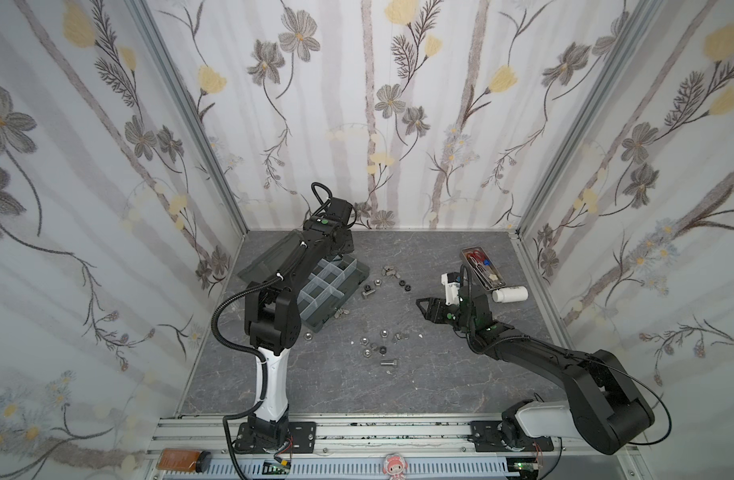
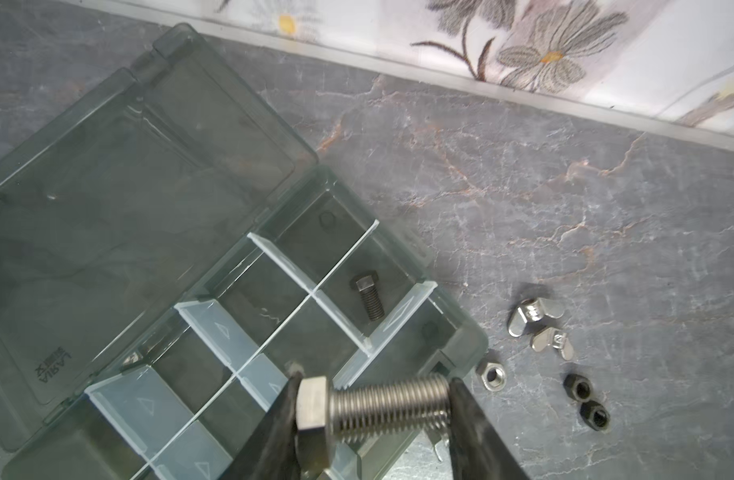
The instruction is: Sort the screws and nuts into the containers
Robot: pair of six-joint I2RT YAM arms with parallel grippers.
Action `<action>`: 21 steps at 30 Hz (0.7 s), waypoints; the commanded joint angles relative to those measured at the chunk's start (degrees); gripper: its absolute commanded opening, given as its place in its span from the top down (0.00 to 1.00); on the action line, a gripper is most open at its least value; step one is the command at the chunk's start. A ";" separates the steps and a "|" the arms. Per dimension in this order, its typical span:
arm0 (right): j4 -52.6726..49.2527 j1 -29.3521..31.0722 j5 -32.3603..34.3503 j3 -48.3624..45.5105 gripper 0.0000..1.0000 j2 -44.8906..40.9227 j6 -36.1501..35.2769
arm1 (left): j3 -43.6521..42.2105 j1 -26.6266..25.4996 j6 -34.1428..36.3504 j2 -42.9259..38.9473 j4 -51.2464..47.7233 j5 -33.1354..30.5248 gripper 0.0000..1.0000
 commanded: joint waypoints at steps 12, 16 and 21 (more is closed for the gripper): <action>-14.27 -2.61 -4.09 9.09 0.32 -2.39 2.33 | 8.41 0.39 0.31 1.82 -3.84 1.15 0.57; -16.72 -3.39 -3.70 12.29 0.33 -0.96 3.16 | 0.21 0.37 -0.62 -1.83 0.27 1.98 0.57; -18.66 -4.53 -1.27 13.72 0.35 0.05 1.81 | -0.94 0.56 -2.69 -3.52 2.56 0.94 0.59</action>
